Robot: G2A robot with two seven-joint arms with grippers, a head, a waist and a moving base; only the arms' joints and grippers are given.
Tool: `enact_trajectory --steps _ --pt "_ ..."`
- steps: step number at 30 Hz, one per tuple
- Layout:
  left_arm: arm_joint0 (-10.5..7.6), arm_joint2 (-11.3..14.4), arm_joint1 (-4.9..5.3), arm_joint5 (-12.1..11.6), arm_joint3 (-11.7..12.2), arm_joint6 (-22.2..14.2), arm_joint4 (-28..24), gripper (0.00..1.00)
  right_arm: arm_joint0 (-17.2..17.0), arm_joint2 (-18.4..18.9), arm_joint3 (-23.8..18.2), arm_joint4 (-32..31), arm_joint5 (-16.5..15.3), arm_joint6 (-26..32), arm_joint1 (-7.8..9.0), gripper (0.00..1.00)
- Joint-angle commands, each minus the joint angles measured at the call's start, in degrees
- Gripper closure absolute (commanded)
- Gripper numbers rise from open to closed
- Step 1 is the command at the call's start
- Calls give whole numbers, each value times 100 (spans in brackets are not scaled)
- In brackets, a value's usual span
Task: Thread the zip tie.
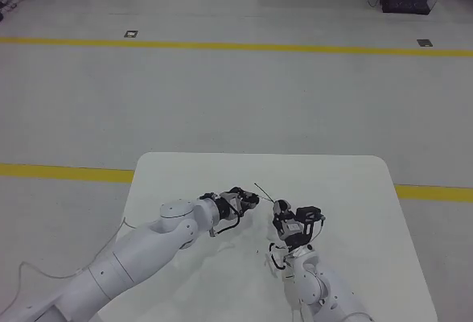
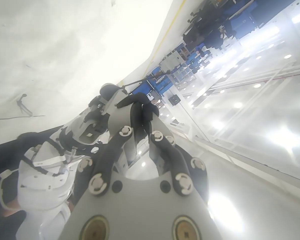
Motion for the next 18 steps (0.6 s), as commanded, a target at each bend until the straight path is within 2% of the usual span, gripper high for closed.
enact_trajectory --steps 1,6,14,18 --pt "18 -36 -5 4 -55 34 39 100 18 -32 25 -26 28 4 -13 100" --pt "63 -118 -26 22 -166 107 148 100 51 -69 83 -38 38 -17 -43 100" --pt "116 -288 -85 -212 -162 187 165 100 49 -38 118 -54 -6 -22 -61 100" --pt "165 -373 -100 -248 -195 227 251 100 50 -27 120 -72 -14 -3 -70 100"
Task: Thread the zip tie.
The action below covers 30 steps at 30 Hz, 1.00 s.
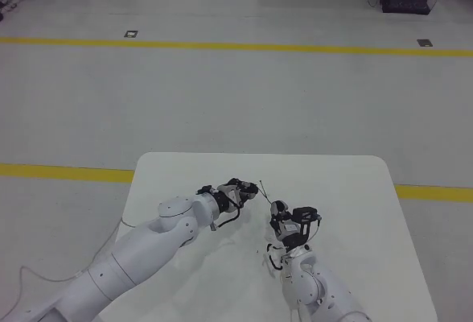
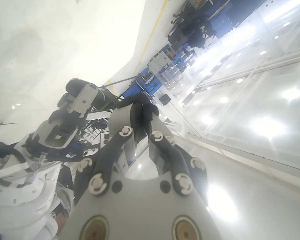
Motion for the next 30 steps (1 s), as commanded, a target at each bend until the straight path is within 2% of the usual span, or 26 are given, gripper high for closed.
enact_trajectory --steps 1,17,30 --pt "22 -44 -6 -31 -10 44 54 100 2 4 1 -7 -4 7 -4 100" --pt "277 -521 -12 -171 -200 104 290 100 25 25 7 -30 -7 81 -46 100" --pt "644 -998 26 -322 -446 -42 481 100 13 69 38 -39 -45 59 -71 100"
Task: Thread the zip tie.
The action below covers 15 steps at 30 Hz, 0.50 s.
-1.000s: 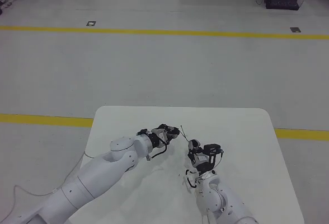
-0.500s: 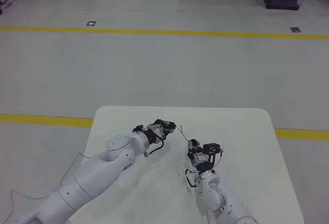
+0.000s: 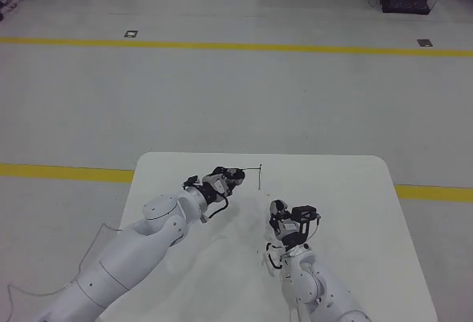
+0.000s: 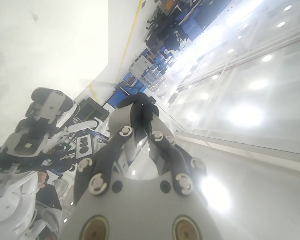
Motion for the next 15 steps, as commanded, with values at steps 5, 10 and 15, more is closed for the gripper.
enact_trajectory --steps 5,10,15 --pt "156 -125 6 23 -101 -21 151 100 -2 16 11 -15 -13 10 -10 100" --pt "196 -180 -18 -28 -58 21 215 100 -2 19 13 12 -61 21 -21 100" --pt "300 -300 -31 -271 -93 187 414 100 -41 110 -27 145 -220 -43 -17 4"
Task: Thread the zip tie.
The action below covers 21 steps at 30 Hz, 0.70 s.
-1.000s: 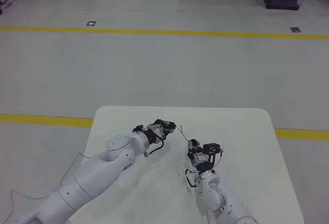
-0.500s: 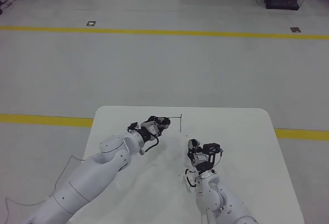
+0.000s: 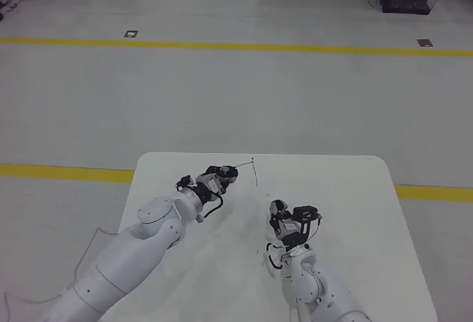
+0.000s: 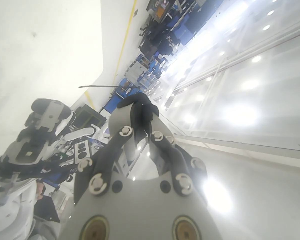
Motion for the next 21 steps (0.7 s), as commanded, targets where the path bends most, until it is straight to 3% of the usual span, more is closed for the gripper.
enact_trajectory --steps 1,9,14,21 --pt "59 -43 -2 -89 -29 71 95 100 -19 48 -18 88 -83 -34 3 0" --pt "313 -272 -4 -203 15 9 85 100 -176 337 -197 351 -520 42 63 0" --pt "517 -496 11 -269 80 -45 50 100 -434 734 -490 659 -927 189 156 0" --pt "867 -748 36 -289 -44 -206 -3 100 -802 1028 -1132 1172 -927 593 336 0"
